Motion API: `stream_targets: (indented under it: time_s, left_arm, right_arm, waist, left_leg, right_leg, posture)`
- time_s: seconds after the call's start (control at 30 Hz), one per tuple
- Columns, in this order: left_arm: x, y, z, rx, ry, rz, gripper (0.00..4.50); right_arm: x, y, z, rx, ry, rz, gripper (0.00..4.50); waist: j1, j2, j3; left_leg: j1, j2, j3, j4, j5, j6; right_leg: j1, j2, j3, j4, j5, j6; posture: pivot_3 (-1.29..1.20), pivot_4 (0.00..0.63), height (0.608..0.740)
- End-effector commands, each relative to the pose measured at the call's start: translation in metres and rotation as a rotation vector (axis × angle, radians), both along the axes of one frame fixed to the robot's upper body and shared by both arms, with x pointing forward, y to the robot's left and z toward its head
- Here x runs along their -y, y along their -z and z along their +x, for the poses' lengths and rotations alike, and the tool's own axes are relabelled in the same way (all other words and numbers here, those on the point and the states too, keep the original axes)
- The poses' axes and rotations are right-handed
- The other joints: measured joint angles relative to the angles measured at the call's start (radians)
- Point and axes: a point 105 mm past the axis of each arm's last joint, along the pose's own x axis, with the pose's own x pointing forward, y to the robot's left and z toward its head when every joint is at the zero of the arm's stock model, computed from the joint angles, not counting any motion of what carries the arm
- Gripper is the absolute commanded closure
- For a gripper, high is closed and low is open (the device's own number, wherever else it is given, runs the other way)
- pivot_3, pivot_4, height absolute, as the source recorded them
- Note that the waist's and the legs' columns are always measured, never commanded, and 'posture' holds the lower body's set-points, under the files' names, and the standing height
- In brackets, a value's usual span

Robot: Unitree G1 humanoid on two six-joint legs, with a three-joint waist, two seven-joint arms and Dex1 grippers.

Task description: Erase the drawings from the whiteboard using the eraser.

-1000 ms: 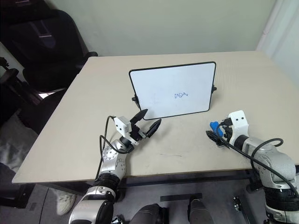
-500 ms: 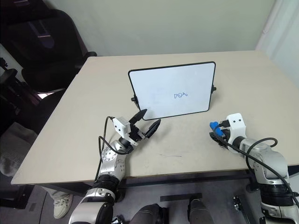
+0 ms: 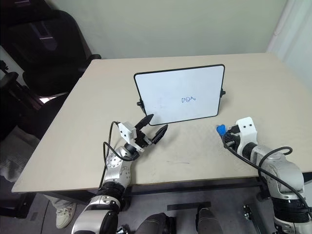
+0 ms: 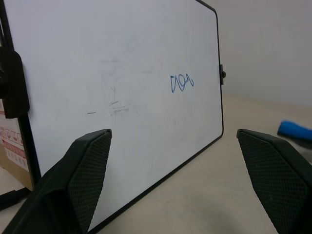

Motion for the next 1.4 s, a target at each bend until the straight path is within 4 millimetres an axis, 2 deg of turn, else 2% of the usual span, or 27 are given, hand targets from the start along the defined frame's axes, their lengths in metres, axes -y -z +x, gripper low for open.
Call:
stream_targets:
  time_s: [0.03,0.13,0.23,0.47,0.63,0.7,0.87,1.2,1.3,1.4]
  left_arm:
    - [-0.002,0.006,0.0,-0.021,-0.006,-0.006,0.0]
    - [-0.002,0.005,0.002,-0.021,-0.004,-0.003,0.0]
    - [-0.001,0.004,0.003,-0.017,0.001,-0.003,0.0]
    - [0.002,0.004,0.001,-0.006,0.0,-0.004,0.0]
    - [0.0,0.003,0.0,0.004,-0.013,-0.002,0.0]
    - [-0.001,0.003,-0.001,0.005,-0.016,-0.002,0.0]
    - [-0.004,0.003,-0.002,0.005,-0.021,-0.003,0.0]
    - [-0.006,0.003,-0.006,0.01,-0.024,0.004,0.0]
    - [-0.006,0.002,-0.006,0.01,-0.025,0.004,0.0]
    - [-0.008,0.002,-0.006,0.01,-0.03,0.002,0.0]
  right_arm:
    - [-0.03,-0.05,0.002,0.189,-0.1,0.048,4.1]
    - [-0.056,-0.068,0.007,0.249,-0.155,0.068,4.1]
    - [-0.081,-0.075,0.013,0.277,-0.211,0.046,4.1]
    - [-0.107,-0.077,0.039,0.3,-0.243,0.002,4.1]
    - [-0.103,-0.069,0.064,0.295,-0.161,-0.069,4.1]
    - [-0.102,-0.067,0.068,0.296,-0.152,-0.087,4.1]
    - [-0.106,-0.065,0.074,0.294,-0.14,-0.084,4.1]
    - [-0.112,-0.041,0.077,0.223,-0.161,-0.138,4.1]
    - [-0.114,-0.042,0.075,0.225,-0.178,-0.132,4.1]
    - [-0.12,-0.056,0.074,0.263,-0.194,-0.115,4.1]
  waist:
    - [-0.002,0.0,0.0]
    - [-0.005,0.0,0.0]
    - [-0.002,0.0,0.0]
    - [0.001,0.0,0.0]
    - [0.003,0.0,0.0]
    - [0.003,0.0,0.0]
    - [0.001,0.0,0.0]
    - [-0.009,0.0,0.0]
    - [-0.011,0.0,0.0]
    - [-0.013,0.0,0.0]
  left_leg:
    - [0.0,0.0,0.0,0.0,0.0,0.0]
    - [0.0,0.0,0.0,0.0,0.001,0.0]
    - [0.001,0.0,0.0,0.0,0.002,0.001]
    - [0.001,0.0,0.0,0.001,0.002,0.001]
    - [0.0,0.0,0.0,0.0,0.002,0.0]
    - [0.0,0.0,0.0,0.0,0.002,0.0]
    - [-0.003,0.0,0.0,0.0,0.003,0.0]
    - [-0.004,0.001,0.0,0.0,0.003,-0.001]
    - [-0.004,0.001,0.0,0.0,0.003,-0.001]
    - [-0.005,0.001,0.0,0.0,0.003,-0.001]
  right_leg:
    - [0.0,0.0,0.0,0.0,0.0,0.0]
    - [0.0,0.001,0.0,0.0,0.001,-0.001]
    - [0.0,0.001,0.0,0.001,0.001,-0.002]
    - [-0.001,0.0,0.0,0.001,0.001,-0.002]
    - [-0.002,0.0,-0.001,0.001,0.002,-0.002]
    - [-0.005,0.0,-0.001,0.001,0.002,-0.002]
    - [-0.006,0.0,-0.002,0.002,0.003,-0.004]
    - [-0.007,0.0,-0.002,0.002,0.004,-0.006]
    - [-0.008,0.0,-0.002,0.002,0.004,-0.006]
    - [-0.008,0.0,-0.002,0.002,0.004,-0.007]
  posture:
    - [0.0,0.15,0.726]
    - [0.0,0.15,0.726]
    - [0.0,0.15,0.726]
    - [0.0,0.15,0.726]
    - [0.0,0.15,0.726]
    - [0.0,0.15,0.726]
    - [0.0,0.15,0.726]
    - [0.0,0.15,0.726]
    - [0.0,0.15,0.726]
    - [0.0,0.15,0.726]
